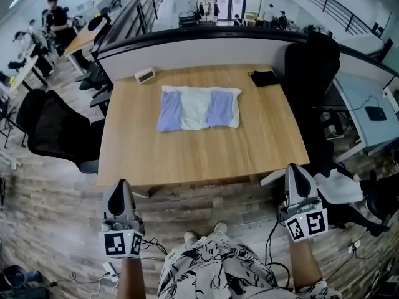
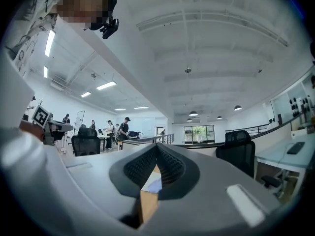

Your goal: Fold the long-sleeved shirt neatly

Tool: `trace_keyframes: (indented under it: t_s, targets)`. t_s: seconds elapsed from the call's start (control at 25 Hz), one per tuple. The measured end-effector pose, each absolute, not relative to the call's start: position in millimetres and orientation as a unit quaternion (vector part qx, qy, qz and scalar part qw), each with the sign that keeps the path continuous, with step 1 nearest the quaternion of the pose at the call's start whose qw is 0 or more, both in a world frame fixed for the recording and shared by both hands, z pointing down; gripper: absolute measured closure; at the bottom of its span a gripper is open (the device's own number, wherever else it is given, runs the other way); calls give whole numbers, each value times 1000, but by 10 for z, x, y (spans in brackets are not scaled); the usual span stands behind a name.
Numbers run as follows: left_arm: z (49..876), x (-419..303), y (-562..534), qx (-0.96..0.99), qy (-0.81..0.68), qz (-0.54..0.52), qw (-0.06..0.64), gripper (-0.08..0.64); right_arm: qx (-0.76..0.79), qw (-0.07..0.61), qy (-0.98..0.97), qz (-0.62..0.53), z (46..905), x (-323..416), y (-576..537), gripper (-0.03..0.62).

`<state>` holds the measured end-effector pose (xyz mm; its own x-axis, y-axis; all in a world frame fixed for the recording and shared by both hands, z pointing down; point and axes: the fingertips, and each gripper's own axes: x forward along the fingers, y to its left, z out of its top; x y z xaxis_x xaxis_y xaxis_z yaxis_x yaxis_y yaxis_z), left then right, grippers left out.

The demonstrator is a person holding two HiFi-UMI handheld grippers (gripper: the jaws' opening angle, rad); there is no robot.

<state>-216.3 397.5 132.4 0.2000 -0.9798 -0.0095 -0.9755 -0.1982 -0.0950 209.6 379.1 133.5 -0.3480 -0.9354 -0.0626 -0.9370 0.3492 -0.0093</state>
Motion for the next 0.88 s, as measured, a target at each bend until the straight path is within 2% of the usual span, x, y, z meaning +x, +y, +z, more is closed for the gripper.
trace_keyframes:
  t_s: [0.56,0.88]
  targets:
    - [1466,-2888,4272,-744,667,-19,29,560,-592,44,804,19,1315,1872,3966,584]
    - [1545,-3005,4244,-736,675,-28,32,560,-603,39,797,20,1395,1864,3900,584]
